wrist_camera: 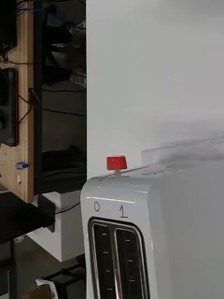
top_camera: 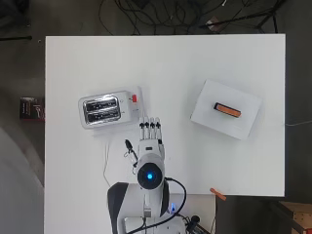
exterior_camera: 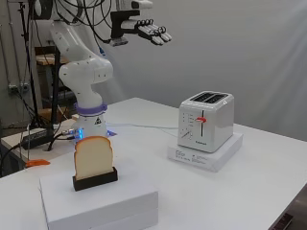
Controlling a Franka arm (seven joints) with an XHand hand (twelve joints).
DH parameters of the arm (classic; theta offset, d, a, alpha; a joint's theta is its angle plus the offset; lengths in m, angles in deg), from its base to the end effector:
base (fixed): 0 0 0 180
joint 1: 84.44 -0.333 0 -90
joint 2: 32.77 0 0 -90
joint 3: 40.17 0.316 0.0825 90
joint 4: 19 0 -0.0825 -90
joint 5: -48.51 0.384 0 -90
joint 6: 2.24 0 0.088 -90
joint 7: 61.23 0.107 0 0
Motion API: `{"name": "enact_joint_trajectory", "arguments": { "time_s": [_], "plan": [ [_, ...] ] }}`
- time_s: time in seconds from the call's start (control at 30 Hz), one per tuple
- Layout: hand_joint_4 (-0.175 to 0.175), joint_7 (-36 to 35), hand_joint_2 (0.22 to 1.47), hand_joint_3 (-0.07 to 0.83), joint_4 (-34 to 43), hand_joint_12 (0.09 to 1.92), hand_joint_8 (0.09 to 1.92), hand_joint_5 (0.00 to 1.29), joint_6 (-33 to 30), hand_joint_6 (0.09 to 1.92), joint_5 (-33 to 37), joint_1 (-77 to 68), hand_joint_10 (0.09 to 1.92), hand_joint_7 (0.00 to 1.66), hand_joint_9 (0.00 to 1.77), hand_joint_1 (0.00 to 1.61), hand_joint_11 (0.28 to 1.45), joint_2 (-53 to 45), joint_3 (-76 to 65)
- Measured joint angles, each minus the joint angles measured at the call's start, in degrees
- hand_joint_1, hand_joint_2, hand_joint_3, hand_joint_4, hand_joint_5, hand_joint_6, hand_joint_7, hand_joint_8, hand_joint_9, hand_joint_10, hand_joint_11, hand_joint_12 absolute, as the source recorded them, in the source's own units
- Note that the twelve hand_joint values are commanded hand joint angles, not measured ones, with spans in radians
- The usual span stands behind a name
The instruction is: Teleoperate dual arm-hand system to toast a bread
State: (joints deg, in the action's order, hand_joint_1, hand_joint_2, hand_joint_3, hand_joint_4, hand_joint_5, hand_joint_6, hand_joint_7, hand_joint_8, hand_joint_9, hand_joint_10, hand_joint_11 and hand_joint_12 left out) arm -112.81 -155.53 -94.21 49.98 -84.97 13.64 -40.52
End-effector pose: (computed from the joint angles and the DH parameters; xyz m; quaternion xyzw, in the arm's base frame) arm 0.3036 0.0031 0.5883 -0.8992 -0.4370 -0.0211 0.0066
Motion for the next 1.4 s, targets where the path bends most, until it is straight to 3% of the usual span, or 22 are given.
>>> {"name": "enact_joint_trajectory", "arguments": {
  "time_s": [0.17, 0.4, 0.67, 0.87, 0.93, 1.0, 1.17, 1.4],
  "plan": [
    [-0.096, -1.7, 1.23, 0.005, -5.9, 0.09, 0.09, 0.28, -5.2, 0.09, 2.6, -0.2, 0.09, 0.36, 0.50, 0.14, 0.46, 7.3, -1.4],
    [-0.102, -5.3, 1.22, -0.005, -6.0, 0.09, 0.09, 0.27, -6.8, 0.09, 2.8, 0.7, 0.09, 0.35, 0.48, 0.11, 0.43, 4.5, -7.6],
    [-0.068, -15.1, 1.19, -0.005, 7.2, 0.09, 0.09, 0.25, -6.3, 0.09, 0.3, 4.1, 0.09, 0.33, 0.48, 0.15, 0.46, -19.9, -24.6],
    [-0.069, -26.0, 1.17, -0.008, 15.0, 0.09, 0.09, 0.22, -10.0, 0.09, 4.8, 12.4, 0.09, 0.35, 0.48, 0.17, 0.46, -40.7, -28.9],
    [-0.062, -27.3, 1.16, -0.012, 17.6, 0.09, 0.09, 0.20, -11.3, 0.09, 6.1, 14.4, 0.09, 0.33, 0.47, 0.17, 0.46, -43.6, -29.2],
    [-0.052, -25.5, 1.13, -0.009, 18.2, 0.09, 0.09, 0.22, -11.3, 0.09, 4.5, 13.7, 0.09, 0.32, 0.45, 0.31, 0.44, -43.4, -30.0],
    [-0.010, -20.0, 1.03, -0.030, 21.2, 0.09, 0.09, 0.24, -8.0, 0.09, -3.5, -3.5, 0.09, 0.30, 0.40, 0.57, 0.42, -34.8, -43.5],
    [0.021, -13.4, 0.97, -0.009, 28.4, 0.09, 0.09, 0.26, -1.4, 0.09, -16.5, -47.2, 0.09, 0.19, 0.28, 0.59, 0.39, -20.5, -76.9]
  ]
}}
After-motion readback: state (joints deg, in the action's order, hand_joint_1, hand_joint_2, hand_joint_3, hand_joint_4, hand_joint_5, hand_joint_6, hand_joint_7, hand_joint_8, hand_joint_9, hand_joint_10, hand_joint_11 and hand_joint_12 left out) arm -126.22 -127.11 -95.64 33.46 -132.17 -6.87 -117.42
